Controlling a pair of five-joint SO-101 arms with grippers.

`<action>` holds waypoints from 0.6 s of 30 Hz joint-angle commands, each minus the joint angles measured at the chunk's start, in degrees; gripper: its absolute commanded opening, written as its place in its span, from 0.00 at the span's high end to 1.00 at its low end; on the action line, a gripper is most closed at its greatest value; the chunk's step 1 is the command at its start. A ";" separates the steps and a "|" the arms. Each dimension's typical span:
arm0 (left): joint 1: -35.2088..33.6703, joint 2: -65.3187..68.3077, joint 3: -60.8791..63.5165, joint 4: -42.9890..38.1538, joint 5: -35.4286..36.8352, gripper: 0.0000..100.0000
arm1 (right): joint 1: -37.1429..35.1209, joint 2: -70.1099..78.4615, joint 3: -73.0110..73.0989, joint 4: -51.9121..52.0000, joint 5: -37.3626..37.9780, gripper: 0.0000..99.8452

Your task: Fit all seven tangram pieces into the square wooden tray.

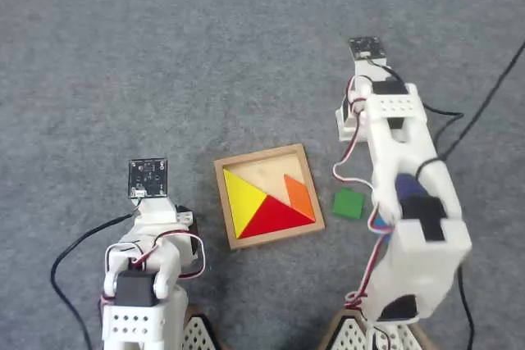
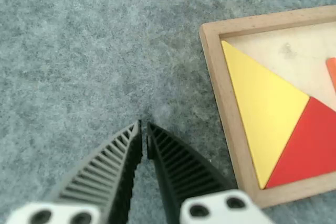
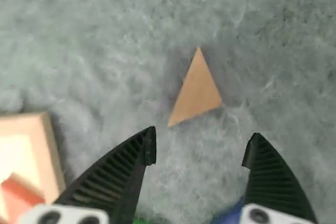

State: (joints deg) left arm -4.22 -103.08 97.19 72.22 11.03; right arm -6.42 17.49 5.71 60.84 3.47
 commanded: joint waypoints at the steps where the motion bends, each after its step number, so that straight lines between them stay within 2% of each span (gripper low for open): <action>1: -0.35 -1.14 -0.75 0.09 -0.53 0.99 | 0.75 5.67 -9.76 0.04 -0.70 0.72; 10: -0.35 -1.14 -0.75 0.09 -0.53 0.99 | 1.89 13.58 -19.60 4.26 -0.44 0.72; 15: -0.35 -1.14 -0.75 0.09 -0.53 0.99 | 1.45 15.34 -19.60 6.02 -0.35 0.79; 18: -0.35 -1.14 -0.75 0.09 -0.53 0.99 | 1.45 15.43 -19.60 5.93 -0.26 0.80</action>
State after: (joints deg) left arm -4.22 -103.08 97.19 72.22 11.03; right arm -4.92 33.93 -10.64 65.93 3.38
